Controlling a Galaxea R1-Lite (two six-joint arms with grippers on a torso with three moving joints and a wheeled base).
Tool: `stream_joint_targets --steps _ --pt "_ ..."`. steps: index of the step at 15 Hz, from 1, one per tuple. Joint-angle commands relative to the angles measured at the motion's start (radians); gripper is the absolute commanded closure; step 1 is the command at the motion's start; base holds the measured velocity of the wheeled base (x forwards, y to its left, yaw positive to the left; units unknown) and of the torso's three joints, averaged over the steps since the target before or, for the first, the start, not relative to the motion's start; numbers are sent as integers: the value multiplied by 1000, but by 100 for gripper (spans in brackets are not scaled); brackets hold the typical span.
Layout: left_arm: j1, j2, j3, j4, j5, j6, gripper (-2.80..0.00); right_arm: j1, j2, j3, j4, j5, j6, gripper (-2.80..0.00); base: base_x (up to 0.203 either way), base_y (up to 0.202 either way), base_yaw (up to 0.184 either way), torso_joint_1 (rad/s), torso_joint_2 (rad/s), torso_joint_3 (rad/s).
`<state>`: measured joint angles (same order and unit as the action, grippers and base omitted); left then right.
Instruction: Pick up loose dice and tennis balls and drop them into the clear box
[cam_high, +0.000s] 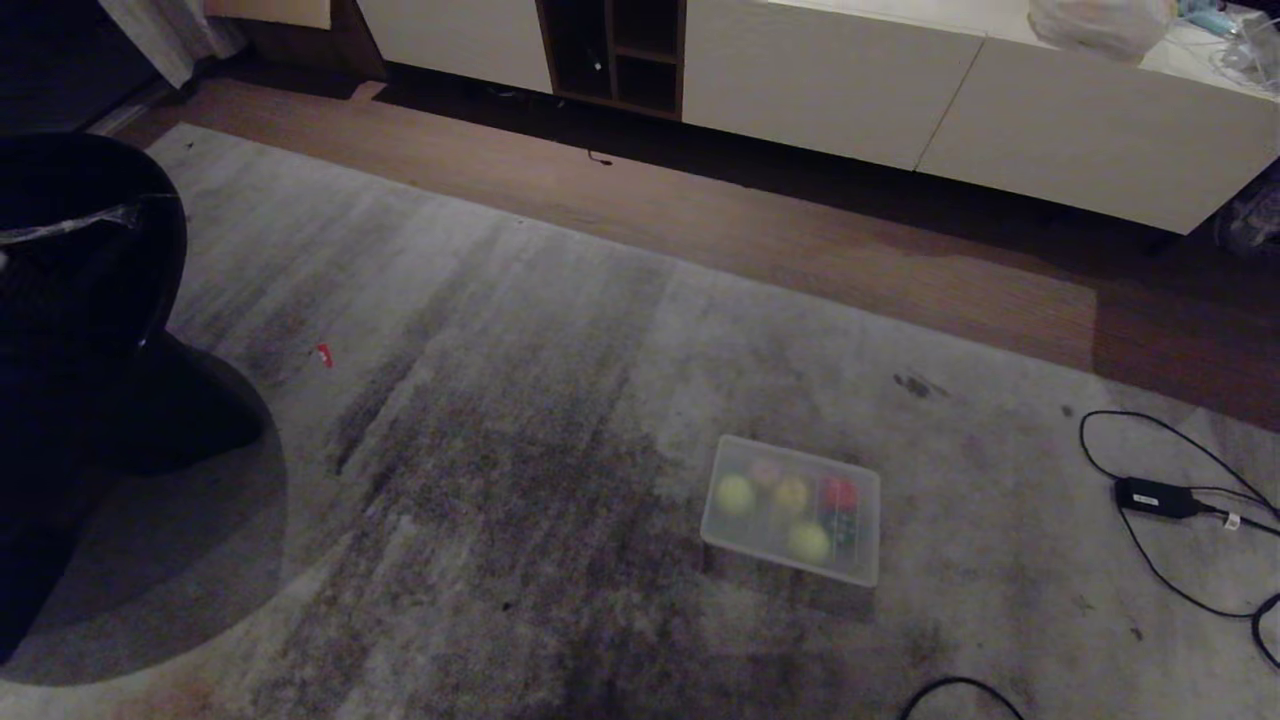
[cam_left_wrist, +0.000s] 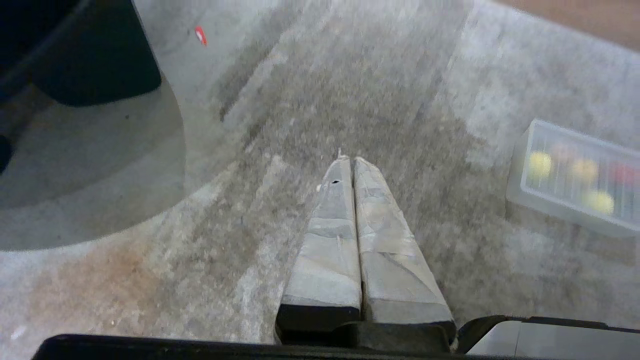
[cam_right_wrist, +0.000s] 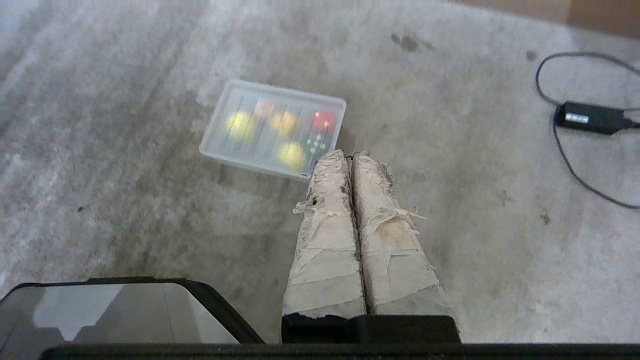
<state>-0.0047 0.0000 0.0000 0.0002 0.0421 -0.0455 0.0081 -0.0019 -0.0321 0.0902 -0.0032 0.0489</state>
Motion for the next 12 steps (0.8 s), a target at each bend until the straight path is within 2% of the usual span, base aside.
stream_joint_targets --steps 1,12 --pt "0 2 2 0 1 1 0 0 2 0 0 0 0 0 0 0 0 6 3 211" --pt "0 2 2 0 2 0 0 0 2 0 0 0 0 0 0 0 0 2 4 201"
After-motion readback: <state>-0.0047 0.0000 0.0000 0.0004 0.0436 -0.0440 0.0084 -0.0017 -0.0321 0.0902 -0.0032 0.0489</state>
